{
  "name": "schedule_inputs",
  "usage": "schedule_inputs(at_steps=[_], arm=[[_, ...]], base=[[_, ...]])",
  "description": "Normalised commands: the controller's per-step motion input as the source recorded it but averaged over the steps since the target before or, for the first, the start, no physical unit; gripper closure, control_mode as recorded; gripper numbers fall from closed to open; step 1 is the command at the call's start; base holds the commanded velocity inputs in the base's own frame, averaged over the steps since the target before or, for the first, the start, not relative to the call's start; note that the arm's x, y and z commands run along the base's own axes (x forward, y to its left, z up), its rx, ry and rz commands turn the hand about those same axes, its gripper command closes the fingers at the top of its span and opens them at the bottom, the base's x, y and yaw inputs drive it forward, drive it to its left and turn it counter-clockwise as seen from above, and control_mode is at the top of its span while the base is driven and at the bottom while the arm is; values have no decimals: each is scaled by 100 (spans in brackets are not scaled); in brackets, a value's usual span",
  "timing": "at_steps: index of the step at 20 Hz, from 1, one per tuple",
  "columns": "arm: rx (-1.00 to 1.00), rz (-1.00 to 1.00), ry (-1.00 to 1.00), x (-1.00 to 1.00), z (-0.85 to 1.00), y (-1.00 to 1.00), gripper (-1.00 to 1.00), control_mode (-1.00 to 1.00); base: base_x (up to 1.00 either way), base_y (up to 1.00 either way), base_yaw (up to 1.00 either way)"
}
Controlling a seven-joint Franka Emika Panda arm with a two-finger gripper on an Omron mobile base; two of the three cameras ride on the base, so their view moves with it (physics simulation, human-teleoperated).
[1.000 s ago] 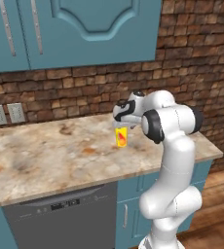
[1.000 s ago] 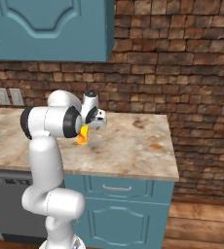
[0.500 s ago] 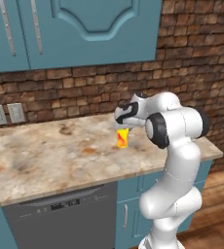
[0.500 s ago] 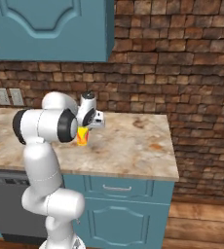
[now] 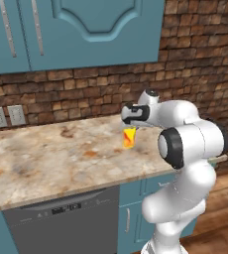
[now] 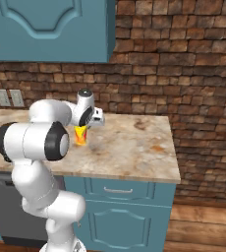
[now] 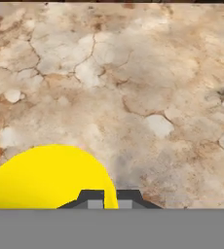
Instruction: Place the pitcher and cup on the dining counter for serving.
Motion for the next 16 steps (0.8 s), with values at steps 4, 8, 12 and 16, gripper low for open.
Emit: schedule_inputs(at_steps=[4,8,12,16], arm=[[-5,2,-30,-100,64,-28,100,-100],[-4,0,-14,-83,54,0,100,-100],[-1,0,-5,-48,77,0,100,-100],[-1,2,0,-17,71,0,100,-100]], base=[[0,0,0],[0,0,0],[0,0,0],[0,0,0]])
